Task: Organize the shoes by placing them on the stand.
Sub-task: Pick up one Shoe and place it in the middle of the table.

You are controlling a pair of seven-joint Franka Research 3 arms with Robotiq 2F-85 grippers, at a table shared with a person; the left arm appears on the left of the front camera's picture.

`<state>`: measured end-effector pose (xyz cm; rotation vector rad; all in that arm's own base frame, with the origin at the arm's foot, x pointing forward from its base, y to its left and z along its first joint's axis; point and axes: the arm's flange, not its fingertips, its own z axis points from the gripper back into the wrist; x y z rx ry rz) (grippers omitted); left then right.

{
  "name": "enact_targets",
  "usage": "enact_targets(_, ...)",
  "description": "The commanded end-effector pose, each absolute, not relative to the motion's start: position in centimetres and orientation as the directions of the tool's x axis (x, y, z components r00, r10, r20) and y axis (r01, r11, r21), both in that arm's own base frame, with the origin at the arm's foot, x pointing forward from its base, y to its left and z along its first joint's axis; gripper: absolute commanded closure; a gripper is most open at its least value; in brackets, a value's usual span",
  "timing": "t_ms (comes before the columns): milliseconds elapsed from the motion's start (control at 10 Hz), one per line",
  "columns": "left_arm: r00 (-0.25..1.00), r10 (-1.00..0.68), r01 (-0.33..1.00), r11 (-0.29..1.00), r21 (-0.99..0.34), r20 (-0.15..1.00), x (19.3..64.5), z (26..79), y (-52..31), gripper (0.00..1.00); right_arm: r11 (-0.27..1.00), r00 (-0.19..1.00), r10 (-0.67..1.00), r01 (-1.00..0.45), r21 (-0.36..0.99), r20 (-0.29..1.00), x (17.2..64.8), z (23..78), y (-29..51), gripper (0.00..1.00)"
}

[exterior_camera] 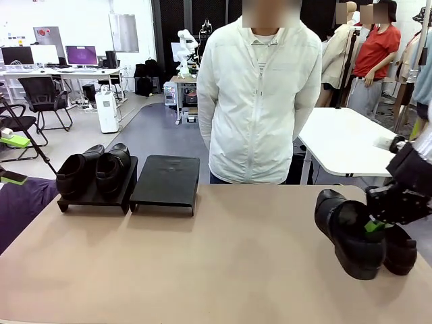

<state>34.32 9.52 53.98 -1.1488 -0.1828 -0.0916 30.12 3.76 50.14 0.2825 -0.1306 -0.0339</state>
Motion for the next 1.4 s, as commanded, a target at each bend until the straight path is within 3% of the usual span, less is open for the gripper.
enact_targets(0, 0.982, 0.034, 0.159, 0.393, -0.906, 0.188, 34.2, 54.2, 9.3, 0.00, 0.950, 0.976, 0.024, -0.090, 0.297, 0.218, 31.3, 47.5, 11.2, 1.00)
enact_targets(200, 0.982, 0.034, 0.159, 0.393, -0.906, 0.188, 34.2, 54.2, 9.3, 0.00, 0.933, 0.965, 0.071, -0.154, 0.325, 0.253, 33.7, 45.2, 18.8, 1.00)
enact_targets(300, 0.982, 0.034, 0.159, 0.393, -0.906, 0.188, 34.2, 54.2, 9.3, 0.00, 0.935, 0.957, 0.015, -0.116, 0.335, 0.289, 35.5, 43.5, 22.3, 1.00)
enact_targets(500, 0.982, 0.034, 0.159, 0.393, -0.906, 0.188, 34.2, 54.2, 9.3, 0.00, 0.930, 0.967, 0.034, -0.124, 0.347, 0.254, 38.4, 38.6, 28.0, 1.00)
enact_targets(800, 0.982, 0.034, 0.159, 0.393, -0.906, 0.188, 34.2, 54.2, 9.3, 0.00, 0.911, 0.957, -0.059, -0.065, 0.408, 0.285, 38.6, 34.7, 31.6, 1.00)
enact_targets(1100, 0.982, 0.034, 0.159, 0.393, -0.906, 0.188, 34.2, 54.2, 9.3, 0.00, 0.906, 0.972, -0.018, -0.083, 0.415, 0.233, 38.7, 33.9, 31.7, 1.00)
enact_targets(1200, 0.982, 0.034, 0.159, 0.393, -0.906, 0.188, 34.2, 54.2, 9.3, 0.00, 0.903, 0.977, -0.002, -0.089, 0.420, 0.212, 38.7, 33.8, 31.6, 0.68)
enact_targets(1300, 0.982, 0.034, 0.159, 0.393, -0.906, 0.188, 34.2, 54.2, 9.3, 0.00, 0.904, 0.976, -0.004, -0.089, 0.419, 0.216, 38.7, 33.9, 31.3, 0.10)
